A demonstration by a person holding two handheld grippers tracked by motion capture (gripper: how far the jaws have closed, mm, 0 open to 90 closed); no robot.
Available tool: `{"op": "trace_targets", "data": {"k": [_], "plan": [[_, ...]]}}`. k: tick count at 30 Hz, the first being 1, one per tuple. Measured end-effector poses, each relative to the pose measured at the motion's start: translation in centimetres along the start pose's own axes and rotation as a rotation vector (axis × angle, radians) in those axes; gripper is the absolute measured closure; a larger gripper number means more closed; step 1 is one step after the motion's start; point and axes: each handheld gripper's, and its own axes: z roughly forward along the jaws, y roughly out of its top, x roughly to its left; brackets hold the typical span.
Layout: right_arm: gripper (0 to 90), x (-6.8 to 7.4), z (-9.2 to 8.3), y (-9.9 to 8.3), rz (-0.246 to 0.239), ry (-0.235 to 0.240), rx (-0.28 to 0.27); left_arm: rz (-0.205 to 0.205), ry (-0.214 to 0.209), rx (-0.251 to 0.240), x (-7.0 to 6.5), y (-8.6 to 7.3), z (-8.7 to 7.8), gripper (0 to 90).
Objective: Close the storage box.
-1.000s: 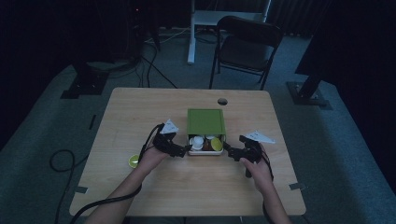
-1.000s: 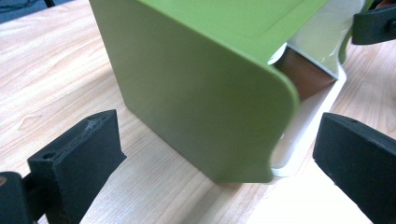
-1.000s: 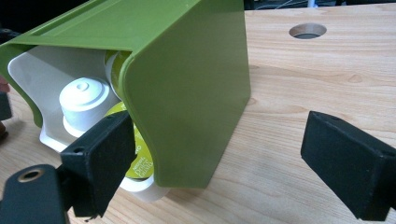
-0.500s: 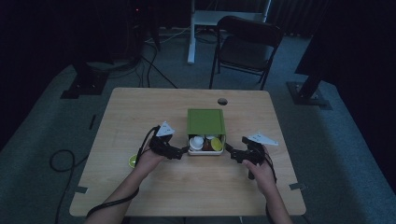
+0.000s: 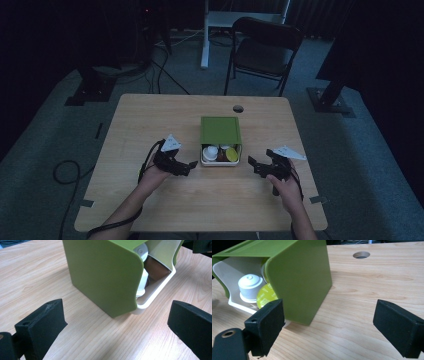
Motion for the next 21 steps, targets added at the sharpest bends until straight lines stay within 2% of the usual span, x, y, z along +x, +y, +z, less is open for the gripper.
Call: {"op": "trace_targets", "data": {"k": [14,21], "plan": [[9.8,-1.2,-2.2,-1.0,0.007,-0.040,-0.005,-0.007,0.052,-0.012,1.9,-1.2,-2.8,1.3],[9.9,-2.1,-3.5,-1.4,0.018,-0.074,-0.008,-0.032,0.092,-0.017,3.4,-2.1,-4.3,1.3]]}}
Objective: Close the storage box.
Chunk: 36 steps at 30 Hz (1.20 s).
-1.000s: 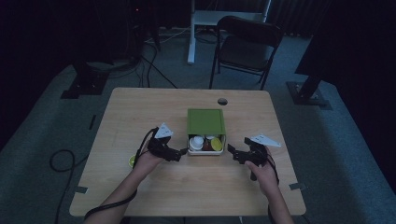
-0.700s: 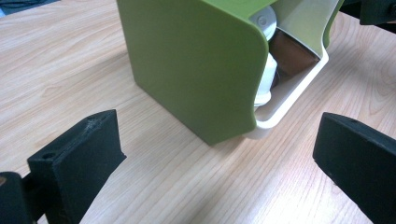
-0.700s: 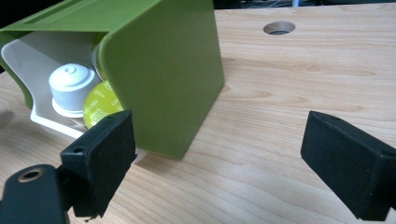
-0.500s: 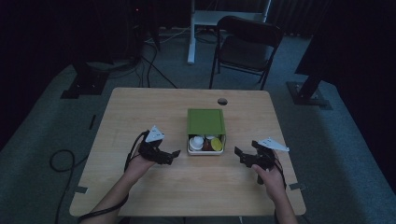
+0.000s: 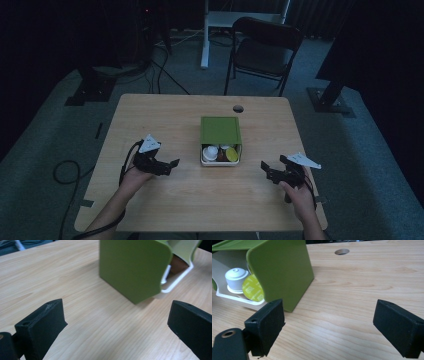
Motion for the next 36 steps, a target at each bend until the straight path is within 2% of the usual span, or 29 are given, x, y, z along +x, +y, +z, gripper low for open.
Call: {"op": "trace_targets", "data": {"k": [6,11,17,21,24,31,36], "plan": [[9.8,-1.0,-1.0,-0.5,0.017,-0.032,-0.005,-0.021,0.041,-0.008,1.6,-0.7,-1.3,1.3],[9.8,-1.6,-1.6,-1.0,0.020,-0.052,-0.002,-0.041,0.077,-0.004,3.0,-1.9,-2.8,1.3],[9.8,-2.1,-2.2,-1.6,0.033,-0.076,0.004,-0.092,0.113,-0.010,4.3,-3.7,-4.5,1.2],[9.8,-2.4,-2.4,-2.0,0.038,-0.098,0.011,-0.105,0.141,-0.002,4.8,-5.0,-5.2,1.2],[9.8,-2.7,-2.6,-2.3,0.036,-0.114,0.021,-0.131,0.153,0.002,5.2,-6.1,-5.8,1.2],[9.8,-3.1,-2.7,-3.1,0.036,-0.154,0.043,-0.164,0.162,0.015,5.6,-8.2,-6.6,1.3],[9.8,-3.6,-3.0,-3.7,0.062,-0.189,0.056,-0.173,0.166,0.026,5.6,-9.4,-7.0,1.3]]}}
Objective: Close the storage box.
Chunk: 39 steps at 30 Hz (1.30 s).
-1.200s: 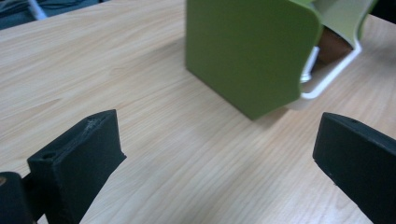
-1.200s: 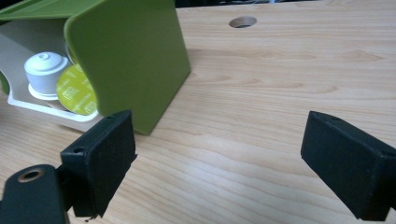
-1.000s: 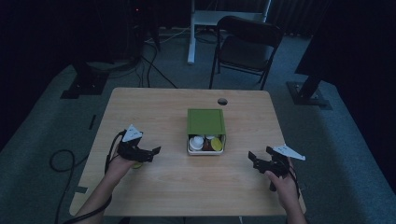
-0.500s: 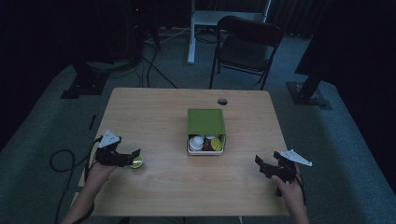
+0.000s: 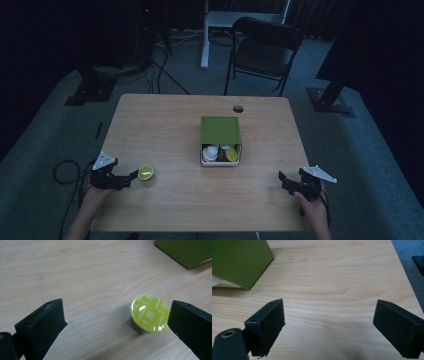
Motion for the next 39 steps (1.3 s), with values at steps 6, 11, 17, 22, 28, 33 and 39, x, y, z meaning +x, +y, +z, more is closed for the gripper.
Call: {"op": "trace_targets", "data": {"k": [6,11,17,22,28,33,39], "plan": [[9.8,-0.4,-0.1,-0.5,-0.003,-0.041,0.027,-0.011,0.025,0.027,0.1,-1.3,-0.6,1.2],[9.8,-0.3,0.2,-1.0,-0.017,-0.078,0.071,-0.020,0.041,0.051,0.1,-2.6,-0.9,1.2],[9.8,-0.2,0.8,-1.6,-0.022,-0.102,0.122,-0.042,0.099,0.085,-0.1,-3.7,-1.3,1.2],[9.8,-0.3,0.9,-1.6,-0.012,-0.121,0.136,-0.098,0.180,0.105,0.0,-4.4,-1.5,1.2],[9.8,0.1,1.2,-1.7,-0.020,-0.163,0.176,-0.148,0.304,0.141,-0.1,-4.8,-1.6,1.3],[9.8,0.4,1.3,-1.7,-0.042,-0.184,0.191,-0.152,0.309,0.179,0.1,-5.2,-1.2,1.3],[9.8,0.4,1.3,-1.7,-0.041,-0.185,0.190,-0.173,0.318,0.172,0.0,-5.3,-0.8,1.3]]}}
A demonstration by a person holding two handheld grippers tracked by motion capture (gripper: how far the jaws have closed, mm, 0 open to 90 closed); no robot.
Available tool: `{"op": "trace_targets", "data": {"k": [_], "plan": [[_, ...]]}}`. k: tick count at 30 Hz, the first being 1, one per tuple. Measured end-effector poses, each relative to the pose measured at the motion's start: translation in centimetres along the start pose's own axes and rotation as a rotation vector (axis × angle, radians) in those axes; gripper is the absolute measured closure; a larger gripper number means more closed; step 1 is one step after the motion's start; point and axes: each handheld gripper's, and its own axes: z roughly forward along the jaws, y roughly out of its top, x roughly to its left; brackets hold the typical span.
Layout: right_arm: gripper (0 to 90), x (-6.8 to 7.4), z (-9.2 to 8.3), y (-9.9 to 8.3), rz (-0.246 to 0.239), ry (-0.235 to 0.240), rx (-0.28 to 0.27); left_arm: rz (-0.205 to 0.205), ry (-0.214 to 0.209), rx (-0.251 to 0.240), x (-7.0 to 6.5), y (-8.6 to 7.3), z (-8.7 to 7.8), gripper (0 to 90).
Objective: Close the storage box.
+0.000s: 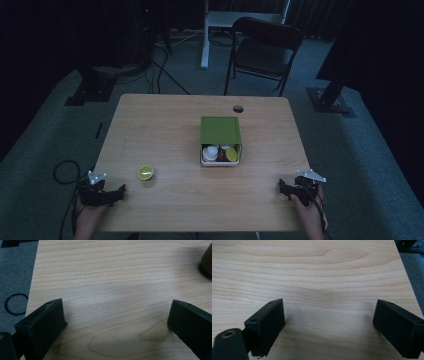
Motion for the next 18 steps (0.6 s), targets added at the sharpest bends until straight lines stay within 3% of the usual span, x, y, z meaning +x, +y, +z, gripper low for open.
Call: {"op": "trace_targets", "data": {"k": [18], "plan": [[9.9,-0.03,0.01,0.00,0.004,-0.003,0.000,-0.005,0.002,-0.012,-0.11,-0.02,0.13,1.2]]}}
